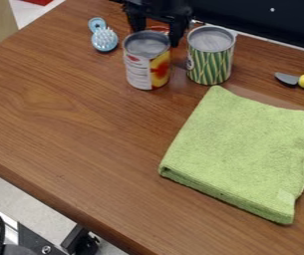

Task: Moved the left can to the bottom left side of the cloth

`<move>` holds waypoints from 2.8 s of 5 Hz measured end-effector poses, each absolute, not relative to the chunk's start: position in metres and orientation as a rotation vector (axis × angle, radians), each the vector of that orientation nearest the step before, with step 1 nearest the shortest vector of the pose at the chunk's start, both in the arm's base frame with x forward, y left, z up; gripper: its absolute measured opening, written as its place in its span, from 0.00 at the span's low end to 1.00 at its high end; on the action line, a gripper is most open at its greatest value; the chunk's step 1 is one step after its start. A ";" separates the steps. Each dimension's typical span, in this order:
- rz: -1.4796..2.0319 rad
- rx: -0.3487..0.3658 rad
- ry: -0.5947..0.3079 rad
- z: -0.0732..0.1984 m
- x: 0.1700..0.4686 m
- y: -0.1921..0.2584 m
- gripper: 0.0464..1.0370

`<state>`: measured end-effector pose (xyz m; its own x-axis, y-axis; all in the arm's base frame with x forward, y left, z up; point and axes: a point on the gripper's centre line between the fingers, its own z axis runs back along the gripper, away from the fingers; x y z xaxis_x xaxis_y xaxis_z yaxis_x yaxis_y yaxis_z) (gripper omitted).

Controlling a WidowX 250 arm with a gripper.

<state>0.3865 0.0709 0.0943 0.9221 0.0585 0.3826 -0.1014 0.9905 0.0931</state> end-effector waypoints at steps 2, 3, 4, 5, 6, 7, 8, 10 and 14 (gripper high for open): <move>0.025 0.106 -0.393 0.097 0.354 0.066 0.96; 0.003 0.136 -0.384 0.089 0.344 0.069 0.96; -0.028 0.146 -0.349 0.081 0.335 0.069 0.96; -0.060 0.146 -0.337 0.084 0.322 0.069 0.96; -0.094 0.144 -0.337 0.088 0.307 0.071 0.96; -0.112 0.146 -0.309 0.086 0.300 0.074 0.96; -0.139 0.152 -0.278 0.080 0.286 0.075 0.96; -0.180 0.156 -0.252 0.083 0.263 0.080 0.96; -0.102 0.167 -0.173 0.079 0.237 0.078 0.96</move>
